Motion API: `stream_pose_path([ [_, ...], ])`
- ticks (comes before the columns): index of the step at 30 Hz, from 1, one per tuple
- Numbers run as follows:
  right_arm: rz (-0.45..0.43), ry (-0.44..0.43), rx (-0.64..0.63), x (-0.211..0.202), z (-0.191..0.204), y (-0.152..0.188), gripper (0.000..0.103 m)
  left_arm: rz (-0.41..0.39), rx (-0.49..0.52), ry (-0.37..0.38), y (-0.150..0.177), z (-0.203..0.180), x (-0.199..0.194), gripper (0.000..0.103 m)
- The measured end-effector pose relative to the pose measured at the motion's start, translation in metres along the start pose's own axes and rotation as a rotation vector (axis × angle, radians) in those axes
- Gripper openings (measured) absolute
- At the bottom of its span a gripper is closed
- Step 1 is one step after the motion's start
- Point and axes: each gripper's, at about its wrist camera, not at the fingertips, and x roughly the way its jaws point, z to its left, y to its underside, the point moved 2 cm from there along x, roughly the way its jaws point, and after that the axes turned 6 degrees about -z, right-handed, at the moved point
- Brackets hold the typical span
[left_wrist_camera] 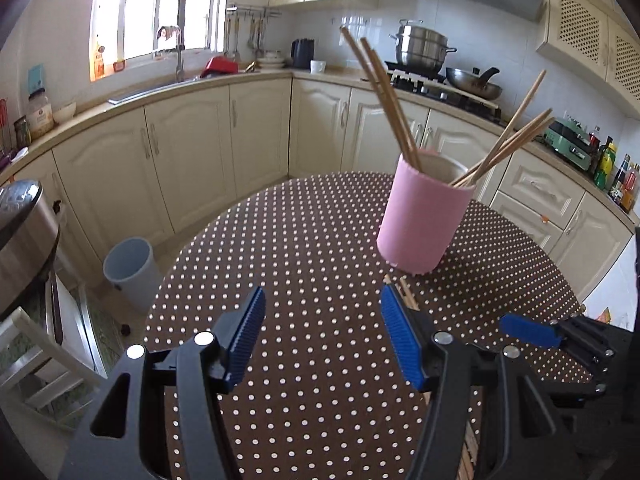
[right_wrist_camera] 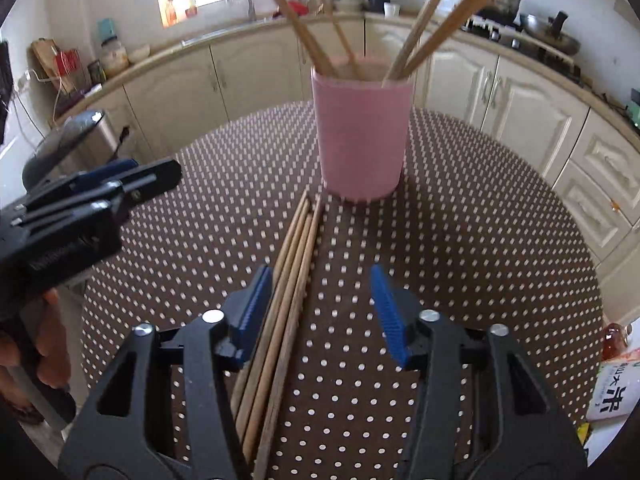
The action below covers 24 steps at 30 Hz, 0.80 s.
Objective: Organize utensils
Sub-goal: 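Lower both tools to the remaining chopsticks and close each on one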
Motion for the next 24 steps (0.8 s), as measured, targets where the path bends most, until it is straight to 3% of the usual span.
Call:
stream_pose_path([
  [4,0.055,0.000,-0.002,0.017,0.000,0.011,0.036,0.024,-0.005,-0.005,0.004,0.004,0.007,0.060],
  [16,0.091,-0.018,-0.004,0.033,0.000,0.017,0.036,0.098,0.002,0.013,0.008,-0.009,0.022,0.060],
  [24,0.096,-0.009,-0.026,0.041,-0.001,0.006,0.036,0.200,0.006,0.056,0.018,-0.023,0.040,0.060],
])
